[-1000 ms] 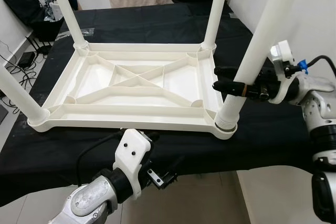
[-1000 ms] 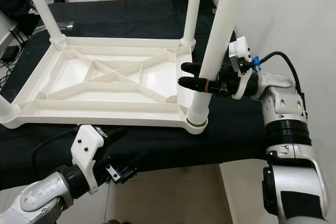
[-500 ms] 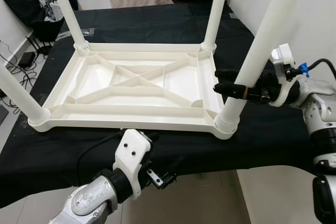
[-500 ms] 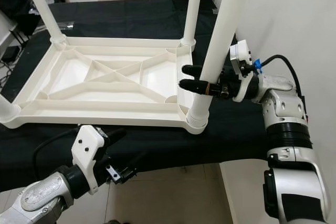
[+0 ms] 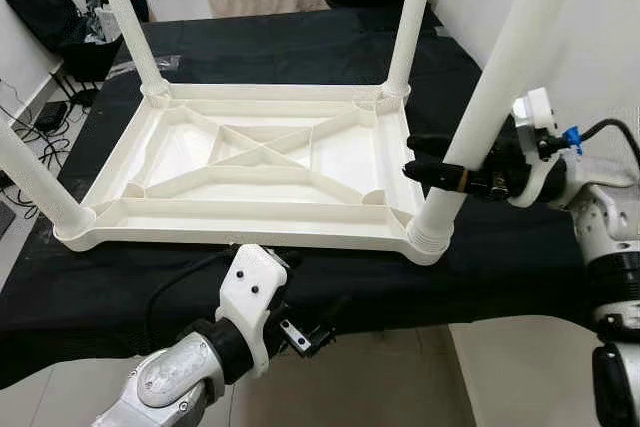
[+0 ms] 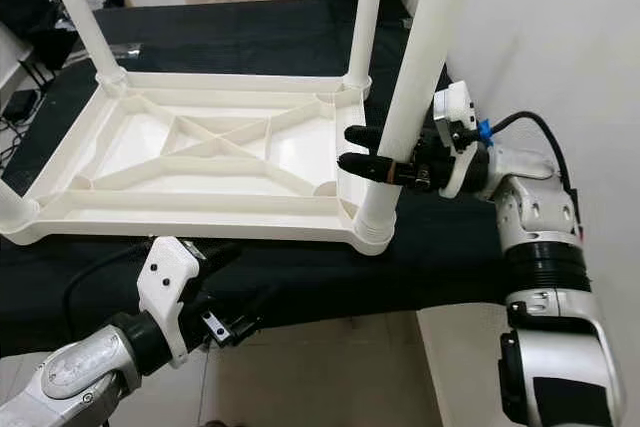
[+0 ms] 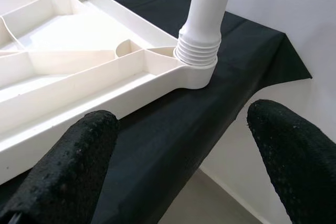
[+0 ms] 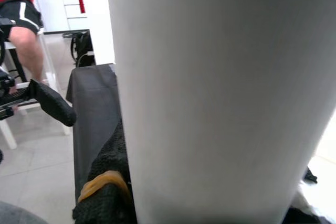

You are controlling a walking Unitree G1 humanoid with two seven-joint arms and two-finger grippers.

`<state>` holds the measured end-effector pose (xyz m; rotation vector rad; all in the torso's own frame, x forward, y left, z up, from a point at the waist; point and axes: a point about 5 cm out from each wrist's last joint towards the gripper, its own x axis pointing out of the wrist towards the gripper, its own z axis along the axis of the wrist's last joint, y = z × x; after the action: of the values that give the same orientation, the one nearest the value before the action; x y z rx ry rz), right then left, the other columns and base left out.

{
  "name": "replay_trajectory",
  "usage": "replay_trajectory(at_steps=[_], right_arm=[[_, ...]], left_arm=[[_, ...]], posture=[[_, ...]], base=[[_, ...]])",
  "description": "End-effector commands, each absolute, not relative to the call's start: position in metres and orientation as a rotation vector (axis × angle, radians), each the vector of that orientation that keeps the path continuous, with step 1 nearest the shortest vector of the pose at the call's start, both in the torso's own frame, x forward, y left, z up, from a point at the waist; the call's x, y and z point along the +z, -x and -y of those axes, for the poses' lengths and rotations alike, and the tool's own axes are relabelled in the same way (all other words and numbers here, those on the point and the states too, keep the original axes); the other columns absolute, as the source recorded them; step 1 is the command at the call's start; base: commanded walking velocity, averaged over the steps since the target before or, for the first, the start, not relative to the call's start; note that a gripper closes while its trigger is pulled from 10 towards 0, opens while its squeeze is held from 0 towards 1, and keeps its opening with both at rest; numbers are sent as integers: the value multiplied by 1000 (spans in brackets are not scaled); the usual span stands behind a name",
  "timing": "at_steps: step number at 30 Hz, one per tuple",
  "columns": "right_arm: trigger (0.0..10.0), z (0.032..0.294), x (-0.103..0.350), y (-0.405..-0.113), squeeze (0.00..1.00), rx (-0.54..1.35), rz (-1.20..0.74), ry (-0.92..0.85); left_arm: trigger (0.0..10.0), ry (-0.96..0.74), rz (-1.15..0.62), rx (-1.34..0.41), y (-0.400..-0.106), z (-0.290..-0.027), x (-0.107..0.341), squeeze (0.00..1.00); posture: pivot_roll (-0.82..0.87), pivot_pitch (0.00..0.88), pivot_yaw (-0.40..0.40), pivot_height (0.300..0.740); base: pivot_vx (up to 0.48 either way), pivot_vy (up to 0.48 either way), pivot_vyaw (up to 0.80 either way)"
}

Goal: Building children table

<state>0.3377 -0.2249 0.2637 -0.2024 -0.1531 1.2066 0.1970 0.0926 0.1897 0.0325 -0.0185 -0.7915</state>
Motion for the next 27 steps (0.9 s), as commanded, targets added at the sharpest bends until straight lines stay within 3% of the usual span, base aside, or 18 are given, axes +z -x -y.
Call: replay_trajectory(at_steps=[1,27], right_arm=[[10000,224,237,-340,0,1173,43,165],[10000,211,206,-364,0,834,-51,137]], left_arm=[[10000,-48,9,-786,-197,-93,187,0],[10000,-49,29,-765,-202,-92,189,0]], posture=[[141,189,6,740],[135,202,-5,740]], base=[[0,0,0],[0,0,0]])
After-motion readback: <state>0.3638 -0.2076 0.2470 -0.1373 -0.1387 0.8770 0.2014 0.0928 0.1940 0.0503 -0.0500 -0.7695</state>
